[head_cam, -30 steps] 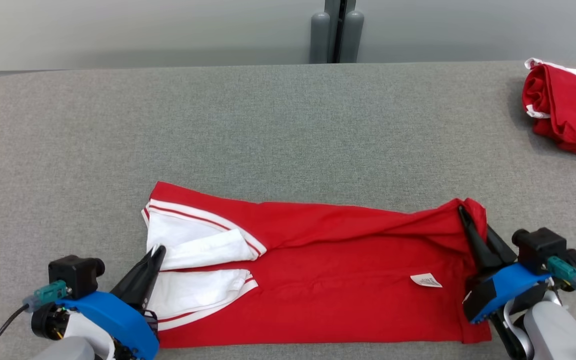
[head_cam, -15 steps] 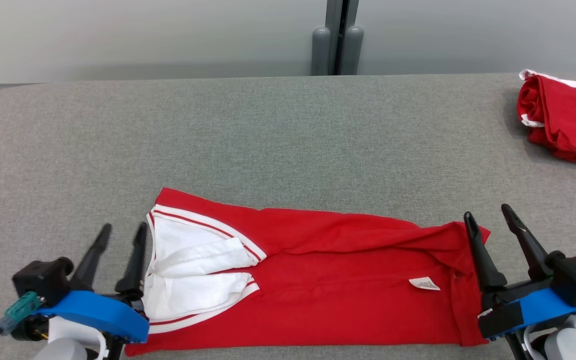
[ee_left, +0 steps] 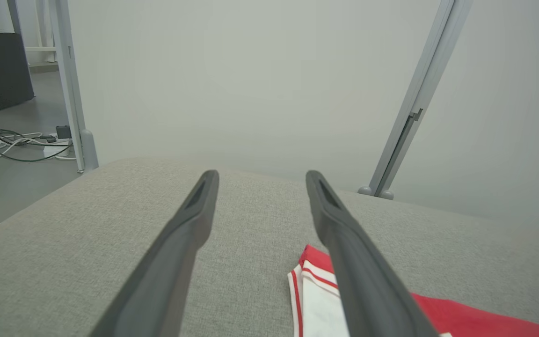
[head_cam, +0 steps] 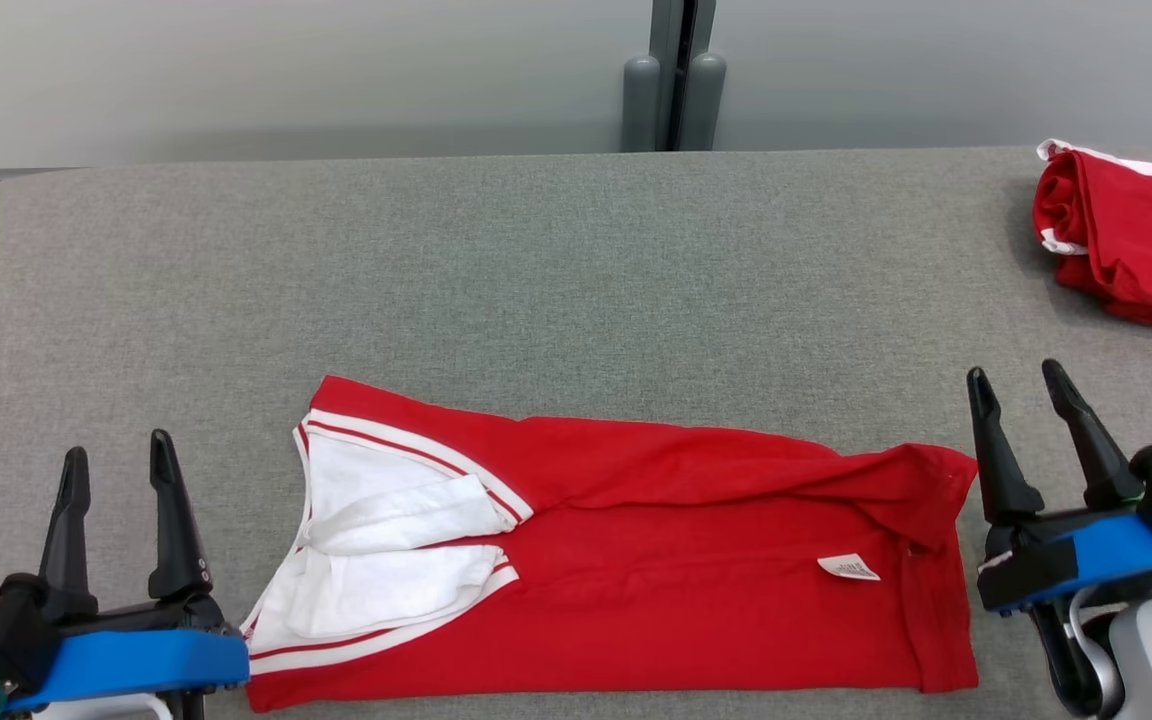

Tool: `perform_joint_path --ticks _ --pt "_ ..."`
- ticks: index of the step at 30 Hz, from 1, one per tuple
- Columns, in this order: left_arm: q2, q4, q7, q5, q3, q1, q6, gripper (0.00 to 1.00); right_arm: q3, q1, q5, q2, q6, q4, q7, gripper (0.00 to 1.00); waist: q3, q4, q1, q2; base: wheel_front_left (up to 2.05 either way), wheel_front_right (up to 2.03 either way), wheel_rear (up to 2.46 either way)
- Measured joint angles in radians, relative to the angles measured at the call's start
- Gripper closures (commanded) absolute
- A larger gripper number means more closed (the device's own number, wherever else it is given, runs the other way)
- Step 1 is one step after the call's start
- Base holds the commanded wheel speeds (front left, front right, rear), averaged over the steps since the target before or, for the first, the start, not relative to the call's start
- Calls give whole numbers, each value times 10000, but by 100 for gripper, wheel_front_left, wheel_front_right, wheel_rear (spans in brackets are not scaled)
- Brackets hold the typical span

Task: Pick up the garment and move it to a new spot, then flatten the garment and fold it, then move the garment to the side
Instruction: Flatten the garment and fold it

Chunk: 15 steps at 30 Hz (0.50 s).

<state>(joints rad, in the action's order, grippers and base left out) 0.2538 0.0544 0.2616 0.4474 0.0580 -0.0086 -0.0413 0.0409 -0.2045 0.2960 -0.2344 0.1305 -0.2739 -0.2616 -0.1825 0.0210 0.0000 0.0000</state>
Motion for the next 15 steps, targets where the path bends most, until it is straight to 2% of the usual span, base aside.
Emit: perform_joint_path --ticks 3,4,6,10,15 --pt "-558 44 0 -527 -606 117 437 0 -59 -451 190 59 0 -619 63 0 12 20 0 0 0 0 0" --pt "-892 111 0 -834 -907 151 727 0 -84 -721 322 88 0 -1074 366 0 35 51 0 0 0 0 0" --pt "-1179 184 2 -1093 -1183 212 957 0 -90 -900 437 153 0 -1486 677 0 59 85 0 0 0 0 0" --pt "-1526 349 0 -1492 -1547 224 1289 0 94 -974 516 261 0 -2220 1379 0 100 146 0 0 0 0 0" --pt "-1766 433 0 -1791 -1875 219 1498 0 276 -697 727 330 0 -2746 1818 0 120 160 0 0 0 0 0"
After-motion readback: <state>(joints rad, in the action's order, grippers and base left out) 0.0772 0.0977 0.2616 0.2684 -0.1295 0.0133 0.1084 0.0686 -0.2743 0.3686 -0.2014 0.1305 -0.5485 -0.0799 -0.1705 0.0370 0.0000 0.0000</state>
